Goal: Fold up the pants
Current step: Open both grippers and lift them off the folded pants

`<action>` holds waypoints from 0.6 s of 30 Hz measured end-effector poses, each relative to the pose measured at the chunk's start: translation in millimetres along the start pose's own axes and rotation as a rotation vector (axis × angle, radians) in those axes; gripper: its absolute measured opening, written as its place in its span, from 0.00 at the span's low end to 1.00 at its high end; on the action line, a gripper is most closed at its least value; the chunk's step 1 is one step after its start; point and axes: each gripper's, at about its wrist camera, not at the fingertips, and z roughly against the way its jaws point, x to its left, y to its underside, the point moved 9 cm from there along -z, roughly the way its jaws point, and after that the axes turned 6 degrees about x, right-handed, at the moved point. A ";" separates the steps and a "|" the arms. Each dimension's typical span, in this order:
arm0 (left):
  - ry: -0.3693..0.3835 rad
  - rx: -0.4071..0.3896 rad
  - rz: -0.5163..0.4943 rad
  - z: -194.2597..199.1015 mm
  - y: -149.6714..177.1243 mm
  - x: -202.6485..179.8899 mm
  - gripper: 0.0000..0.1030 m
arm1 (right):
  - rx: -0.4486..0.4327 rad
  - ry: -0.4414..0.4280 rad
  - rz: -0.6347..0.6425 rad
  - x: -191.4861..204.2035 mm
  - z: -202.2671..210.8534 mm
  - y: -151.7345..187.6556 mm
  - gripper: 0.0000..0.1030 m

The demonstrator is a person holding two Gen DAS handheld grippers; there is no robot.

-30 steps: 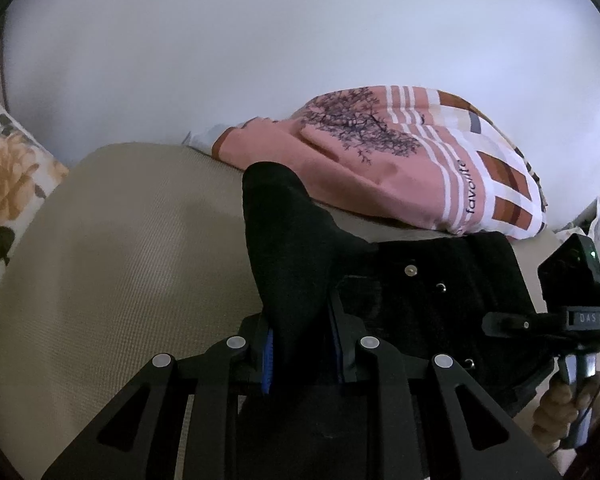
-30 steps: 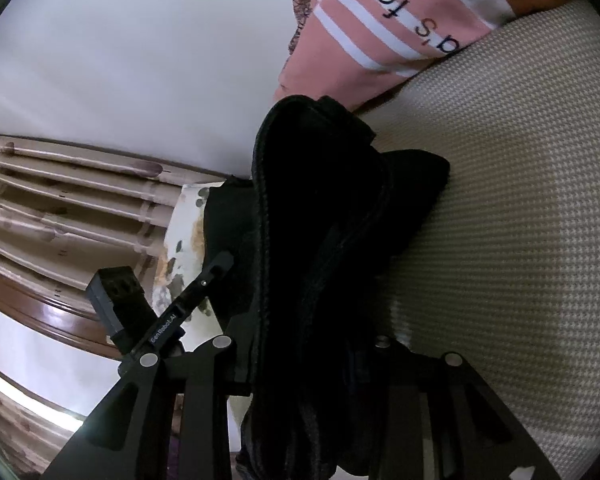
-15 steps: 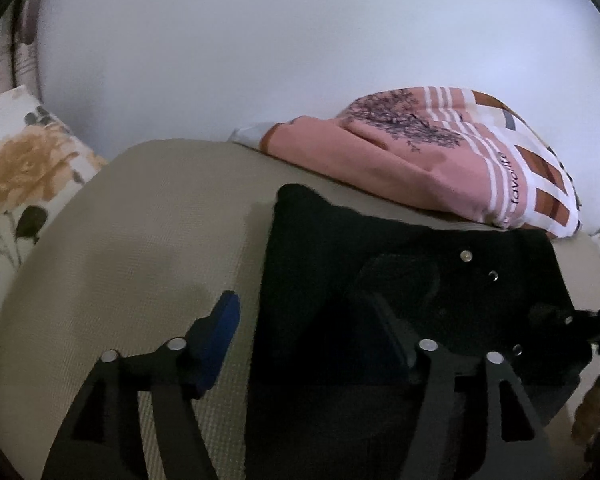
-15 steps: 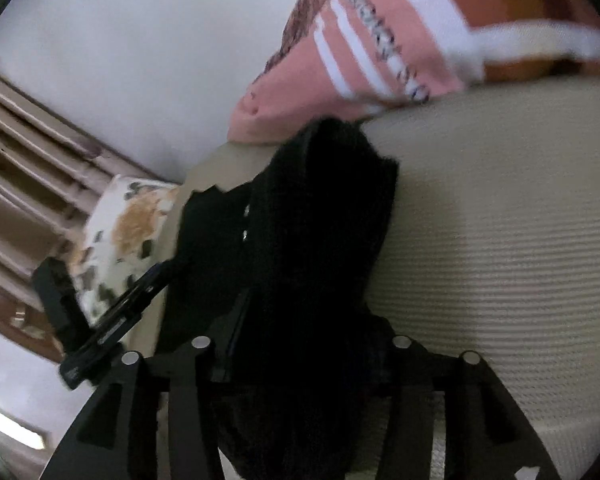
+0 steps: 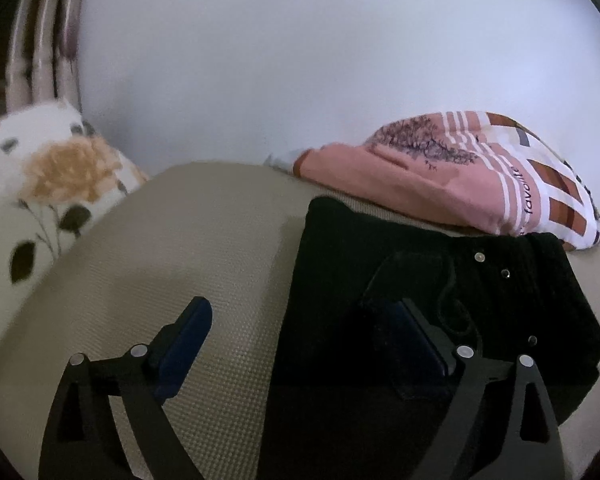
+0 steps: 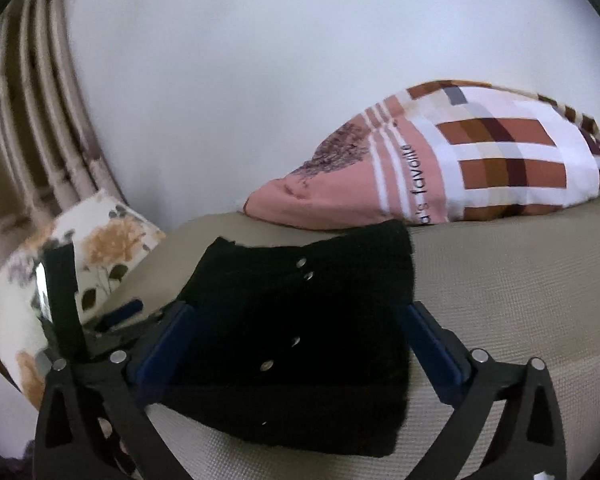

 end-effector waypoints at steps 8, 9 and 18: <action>-0.038 -0.032 -0.061 5.9 -2.2 -8.8 0.99 | -0.007 0.087 0.091 13.4 -7.7 32.4 1.00; -0.040 -0.033 -0.060 6.4 -2.1 -8.6 0.99 | -0.003 0.096 0.109 16.1 -8.1 34.6 1.00; -0.051 -0.055 -0.102 9.9 -3.2 -17.0 0.99 | -0.009 0.090 0.105 14.8 -7.2 35.5 1.00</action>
